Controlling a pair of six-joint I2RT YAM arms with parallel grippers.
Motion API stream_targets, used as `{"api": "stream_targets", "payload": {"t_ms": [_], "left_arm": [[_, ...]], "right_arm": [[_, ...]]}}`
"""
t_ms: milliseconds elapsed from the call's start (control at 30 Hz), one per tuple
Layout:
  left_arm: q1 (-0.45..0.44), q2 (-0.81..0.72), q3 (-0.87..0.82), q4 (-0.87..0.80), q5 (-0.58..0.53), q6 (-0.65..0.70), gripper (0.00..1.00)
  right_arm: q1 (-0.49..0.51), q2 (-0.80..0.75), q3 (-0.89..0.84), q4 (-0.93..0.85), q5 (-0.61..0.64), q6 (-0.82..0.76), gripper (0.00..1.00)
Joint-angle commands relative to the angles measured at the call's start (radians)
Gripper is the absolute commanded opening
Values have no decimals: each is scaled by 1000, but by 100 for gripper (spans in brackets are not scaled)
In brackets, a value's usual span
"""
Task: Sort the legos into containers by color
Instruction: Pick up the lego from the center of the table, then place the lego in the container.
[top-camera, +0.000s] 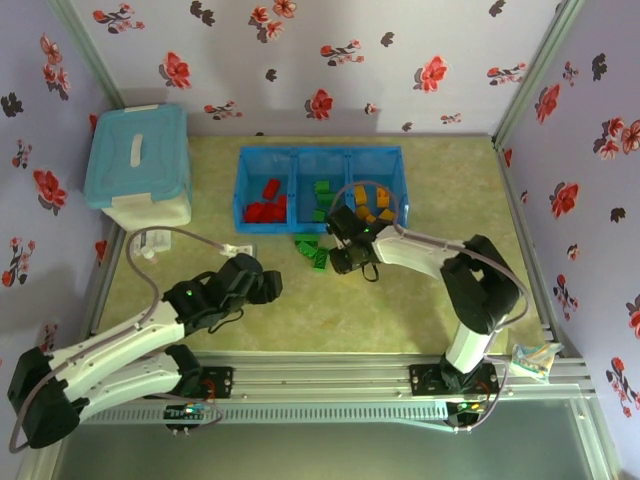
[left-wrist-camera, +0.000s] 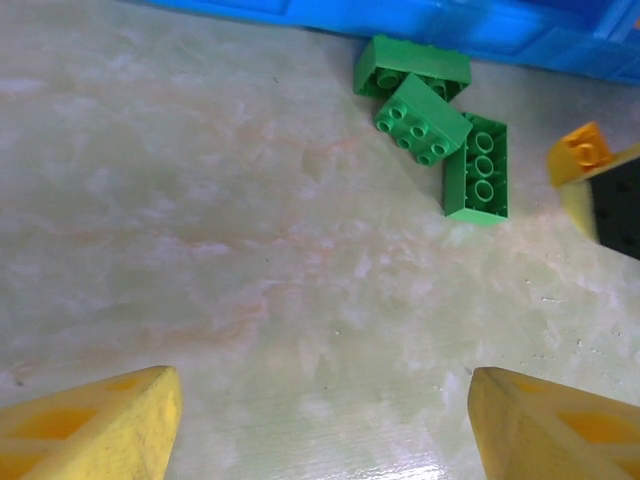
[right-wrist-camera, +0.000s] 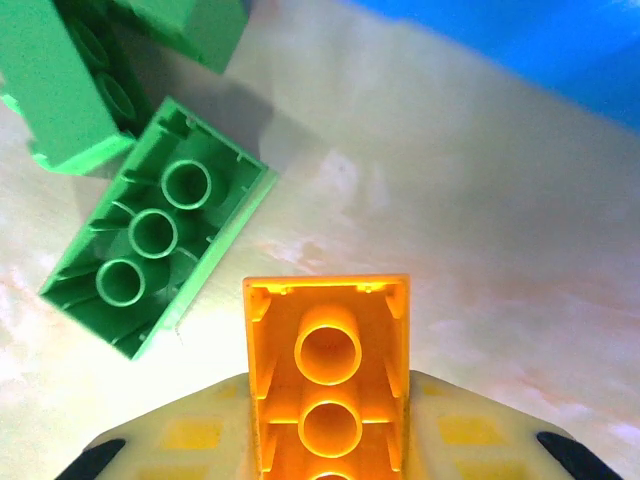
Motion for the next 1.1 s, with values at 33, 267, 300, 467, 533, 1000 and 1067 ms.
{"api": "stream_targets", "payload": {"t_ms": [33, 267, 300, 467, 533, 1000, 1067], "left_arm": [[41, -95, 38, -69, -26, 33, 76], [54, -116, 34, -103, -19, 25, 75], [54, -121, 31, -106, -16, 22, 75], [54, -145, 26, -109, -13, 17, 75], [54, -136, 27, -103, 0, 21, 75], [52, -49, 45, -66, 57, 47, 75], [53, -25, 48, -54, 67, 57, 75]], "right_arm": [[-3, -138, -15, -29, 148, 20, 25], [-168, -185, 40, -74, 154, 17, 26], [-200, -183, 53, -76, 140, 16, 26], [-305, -115, 174, -103, 115, -17, 26], [-339, -54, 242, -120, 103, -25, 27], [-375, -6, 333, -79, 10, 3, 72], [-373, -58, 257, -40, -8, 19, 71]]}}
